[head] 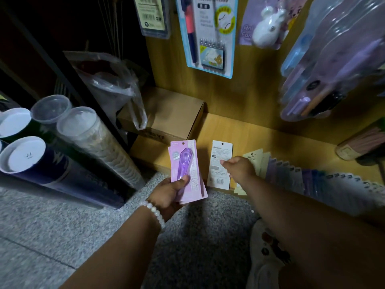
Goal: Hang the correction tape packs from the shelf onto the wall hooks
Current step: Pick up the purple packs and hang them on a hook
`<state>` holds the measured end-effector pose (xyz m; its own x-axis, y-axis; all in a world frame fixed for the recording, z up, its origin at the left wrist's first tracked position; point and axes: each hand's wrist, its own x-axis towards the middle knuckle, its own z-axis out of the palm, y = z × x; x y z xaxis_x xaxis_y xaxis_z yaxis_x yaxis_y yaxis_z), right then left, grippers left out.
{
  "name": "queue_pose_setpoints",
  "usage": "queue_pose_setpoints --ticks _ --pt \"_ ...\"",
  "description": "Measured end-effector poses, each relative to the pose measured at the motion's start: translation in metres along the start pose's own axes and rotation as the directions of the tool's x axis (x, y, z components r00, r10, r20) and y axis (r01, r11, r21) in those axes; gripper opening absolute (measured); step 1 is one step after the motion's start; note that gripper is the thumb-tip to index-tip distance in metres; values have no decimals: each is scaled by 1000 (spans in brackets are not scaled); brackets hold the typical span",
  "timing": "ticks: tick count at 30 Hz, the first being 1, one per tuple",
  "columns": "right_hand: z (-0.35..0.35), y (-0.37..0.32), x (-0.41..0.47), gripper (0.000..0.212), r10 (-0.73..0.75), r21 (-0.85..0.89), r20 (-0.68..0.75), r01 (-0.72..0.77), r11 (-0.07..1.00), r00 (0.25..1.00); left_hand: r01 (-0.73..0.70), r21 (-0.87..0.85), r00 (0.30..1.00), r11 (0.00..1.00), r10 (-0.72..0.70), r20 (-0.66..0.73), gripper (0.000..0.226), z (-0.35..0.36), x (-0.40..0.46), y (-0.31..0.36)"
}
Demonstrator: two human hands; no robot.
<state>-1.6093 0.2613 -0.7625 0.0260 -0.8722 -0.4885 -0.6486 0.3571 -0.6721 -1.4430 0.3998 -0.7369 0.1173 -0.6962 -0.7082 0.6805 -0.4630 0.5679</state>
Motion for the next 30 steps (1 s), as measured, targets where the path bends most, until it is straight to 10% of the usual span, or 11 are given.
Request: queue_pose_setpoints --ticks 10,16,24,30 --pt "62 -16 21 82 18 -509 -92 -63 858 996 39 -2 997 999 -39 -66 34 -34 15 -3" --pt "54 -22 23 37 -45 -585 -156 -55 809 987 25 1 998 1000 -25 -56 31 -36 21 0" --pt "34 -37 -2 26 -22 -91 -179 5 996 984 -67 56 997 996 69 -45 11 -24 7 10" --pt "23 -70 -51 26 4 385 -40 12 923 999 -225 145 957 963 247 -153 21 -17 -24 21"
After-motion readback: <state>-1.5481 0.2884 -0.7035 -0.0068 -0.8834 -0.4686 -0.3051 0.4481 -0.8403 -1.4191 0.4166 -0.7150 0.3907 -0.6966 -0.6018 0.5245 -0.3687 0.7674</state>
